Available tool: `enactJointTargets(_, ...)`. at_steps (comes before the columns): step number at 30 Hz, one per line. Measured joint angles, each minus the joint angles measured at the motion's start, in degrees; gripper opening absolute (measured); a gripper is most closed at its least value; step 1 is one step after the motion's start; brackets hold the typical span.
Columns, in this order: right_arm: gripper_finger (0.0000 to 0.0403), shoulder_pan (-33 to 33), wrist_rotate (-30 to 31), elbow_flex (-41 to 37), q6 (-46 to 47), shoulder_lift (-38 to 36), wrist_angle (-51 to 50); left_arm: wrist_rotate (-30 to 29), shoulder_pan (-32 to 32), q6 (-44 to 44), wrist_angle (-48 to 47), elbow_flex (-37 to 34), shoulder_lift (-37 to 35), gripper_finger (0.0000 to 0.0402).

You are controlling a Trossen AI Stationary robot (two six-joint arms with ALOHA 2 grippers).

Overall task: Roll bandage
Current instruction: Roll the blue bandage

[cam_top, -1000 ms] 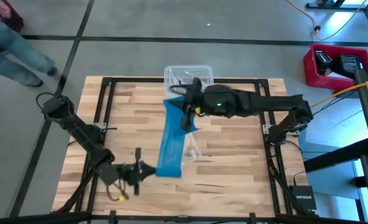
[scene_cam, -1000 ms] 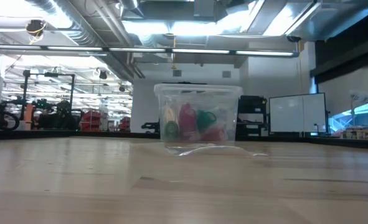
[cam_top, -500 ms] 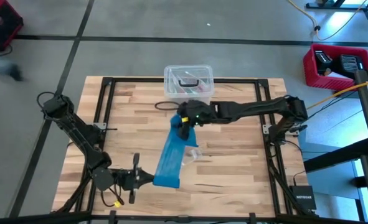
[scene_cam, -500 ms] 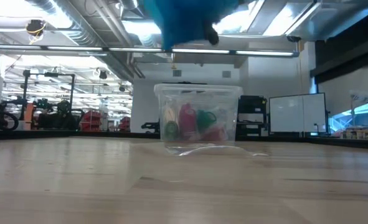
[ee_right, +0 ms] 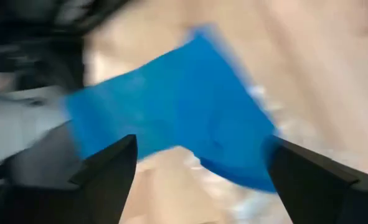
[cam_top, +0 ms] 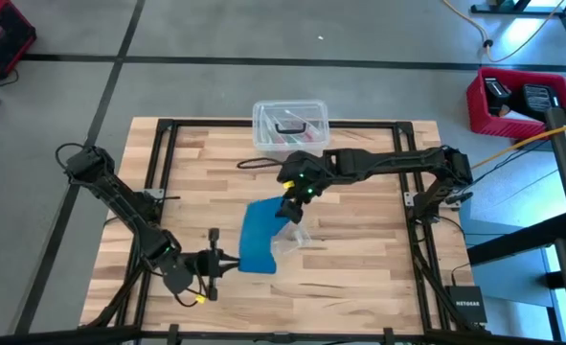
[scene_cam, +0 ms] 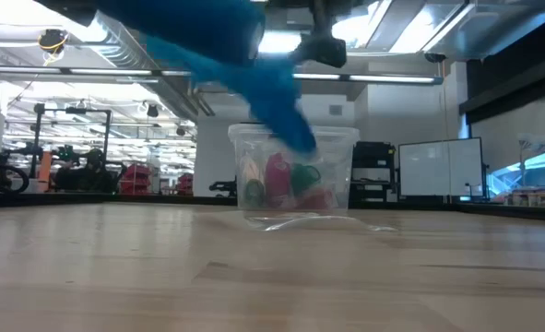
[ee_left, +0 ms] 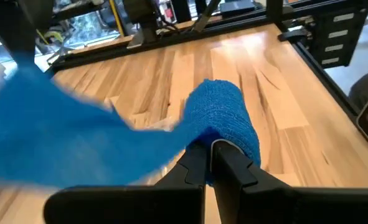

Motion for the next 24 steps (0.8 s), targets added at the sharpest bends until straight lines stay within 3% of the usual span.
enactJointTargets(2, 0.0344, 0.0, 3.4, 0.0, -0.2, 0.0, -3.5, 0.0, 0.3, -0.3, -0.4, 0.0, 0.0, 0.0001)
enactJointTargets(4, 0.0344, -0.5, 1.0, 0.0, -0.3, 0.1, -7.0, -0.1, 0.5, -0.6, -0.5, 0.0, 0.0, 0.0001)
enactJointTargets(8, 0.0344, -2.4, -17.4, 2.5, -6.1, -0.3, -23.1, 0.9, 0.5, -1.3, -1.6, 0.0, 0.1, 0.0001)
enactJointTargets(9, 0.0344, -2.6, -18.7, 3.6, -7.3, -0.8, -27.1, 1.4, 0.5, -1.4, -1.6, 0.0, 0.1, 0.0001)
enactJointTargets(16, 0.0344, -2.3, -4.2, 9.5, -9.2, -5.0, -37.9, 1.8, 1.1, -0.3, -1.4, 0.0, 0.1, 0.0001)
enactJointTargets(20, 0.0344, -0.8, 1.7, 9.6, -9.7, -10.1, -40.9, 1.7, 1.5, -0.4, -0.3, 0.0, 0.2, 0.0001)
enactJointTargets(24, 0.0344, 3.1, 12.3, 7.3, -9.7, -16.1, -41.0, 1.8, 1.4, -0.5, 1.6, 0.0, 0.2, 0.0001)
